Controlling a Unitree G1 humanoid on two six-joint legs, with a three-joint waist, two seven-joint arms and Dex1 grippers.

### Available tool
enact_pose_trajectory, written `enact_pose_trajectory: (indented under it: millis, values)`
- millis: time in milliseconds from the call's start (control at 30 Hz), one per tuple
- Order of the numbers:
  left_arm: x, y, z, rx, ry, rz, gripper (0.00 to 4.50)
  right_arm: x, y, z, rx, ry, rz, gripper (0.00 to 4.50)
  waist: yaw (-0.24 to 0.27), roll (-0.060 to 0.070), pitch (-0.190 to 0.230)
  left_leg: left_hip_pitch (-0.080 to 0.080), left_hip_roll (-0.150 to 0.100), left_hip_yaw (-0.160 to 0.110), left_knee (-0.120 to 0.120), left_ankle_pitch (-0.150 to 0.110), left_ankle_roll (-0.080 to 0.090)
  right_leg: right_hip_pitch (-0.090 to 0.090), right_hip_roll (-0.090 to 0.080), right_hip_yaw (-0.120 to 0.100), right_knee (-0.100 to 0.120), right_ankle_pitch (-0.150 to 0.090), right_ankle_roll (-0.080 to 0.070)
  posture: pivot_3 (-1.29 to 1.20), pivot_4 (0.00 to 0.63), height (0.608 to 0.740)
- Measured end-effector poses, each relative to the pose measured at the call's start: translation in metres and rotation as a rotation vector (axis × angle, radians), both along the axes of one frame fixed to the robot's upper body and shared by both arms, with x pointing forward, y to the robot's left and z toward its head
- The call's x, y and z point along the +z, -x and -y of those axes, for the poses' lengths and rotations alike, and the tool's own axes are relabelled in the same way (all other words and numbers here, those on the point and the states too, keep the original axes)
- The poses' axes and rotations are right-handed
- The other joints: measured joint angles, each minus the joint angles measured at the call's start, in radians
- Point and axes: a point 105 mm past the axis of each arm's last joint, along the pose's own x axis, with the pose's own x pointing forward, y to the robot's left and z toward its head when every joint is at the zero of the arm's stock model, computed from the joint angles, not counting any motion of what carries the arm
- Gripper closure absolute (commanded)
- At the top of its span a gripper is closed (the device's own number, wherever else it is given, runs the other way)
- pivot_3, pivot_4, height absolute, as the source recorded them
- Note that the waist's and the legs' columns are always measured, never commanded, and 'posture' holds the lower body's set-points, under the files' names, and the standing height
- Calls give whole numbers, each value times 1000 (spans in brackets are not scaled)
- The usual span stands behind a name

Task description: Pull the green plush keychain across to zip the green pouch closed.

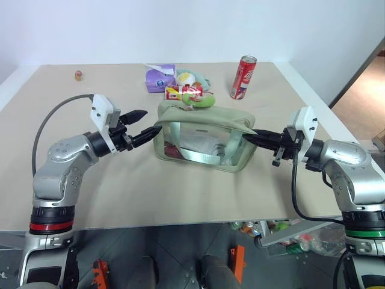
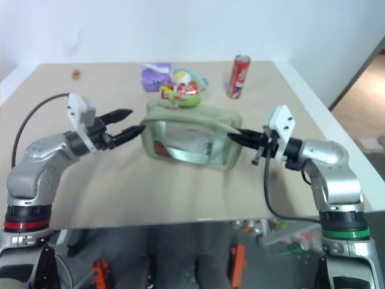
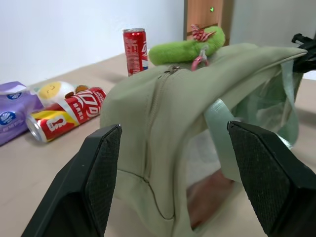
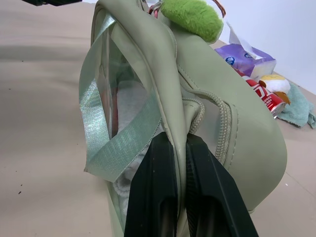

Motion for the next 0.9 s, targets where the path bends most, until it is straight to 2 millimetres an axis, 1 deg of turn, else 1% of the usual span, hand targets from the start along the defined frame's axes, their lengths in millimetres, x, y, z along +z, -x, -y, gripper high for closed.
enact_pose_trajectory:
  millis: [100, 133, 167, 200, 233, 467, 767, 900]
  values:
    - [-6, -4, -1, 6, 7, -18, 962, 0, 0, 0, -1, 0, 0, 4500, 0, 0, 0, 0, 0, 0, 0, 0, 0, 0, 0, 0, 0, 0, 0, 0, 150, 740]
    - [-8, -5, -1, 6, 7, -23, 1355, 0, 0, 0, -1, 0, 0, 4500, 0, 0, 0, 0, 0, 0, 0, 0, 0, 0, 0, 0, 0, 0, 0, 0, 150, 740]
    - [-9, -5, -1, 7, 6, -24, 1468, 0, 0, 0, -1, 0, 0, 4500, 0, 0, 0, 0, 0, 0, 0, 0, 0, 0, 0, 0, 0, 0, 0, 0, 150, 740]
    - [-10, -6, 0, 6, 4, -25, 1689, 0, 0, 0, -2, 0, 0, 4500, 0, 0, 0, 0, 0, 0, 0, 0, 0, 0, 0, 0, 0, 0, 0, 0, 150, 740]
    - [-10, -6, 0, 6, 4, -26, 2079, 0, 0, 0, -2, 0, 0, 4500, 0, 0, 0, 0, 0, 0, 0, 0, 0, 0, 0, 0, 0, 0, 0, 0, 150, 740]
    - [-17, -10, 9, -18, 16, -45, 4453, 0, 0, 1, -4, 1, -1, 4500, 0, 0, 0, 0, 0, 0, 0, 0, 0, 0, 0, 0, 0, 0, 0, 0, 150, 740]
    - [-14, -10, 13, -31, 8, -44, 4484, 0, 0, 2, -8, 2, -1, 4500, 1, 0, 0, 0, 0, 0, 0, 0, 0, 0, 0, 0, 0, 0, 0, 0, 150, 740]
    - [-11, -4, 13, -45, 12, -47, 4484, 2, -1, 4, -16, -3, 1, 4500, 0, 0, 0, 0, 0, 0, 0, 0, 0, 0, 0, 0, 0, 0, 1, 0, 150, 740]
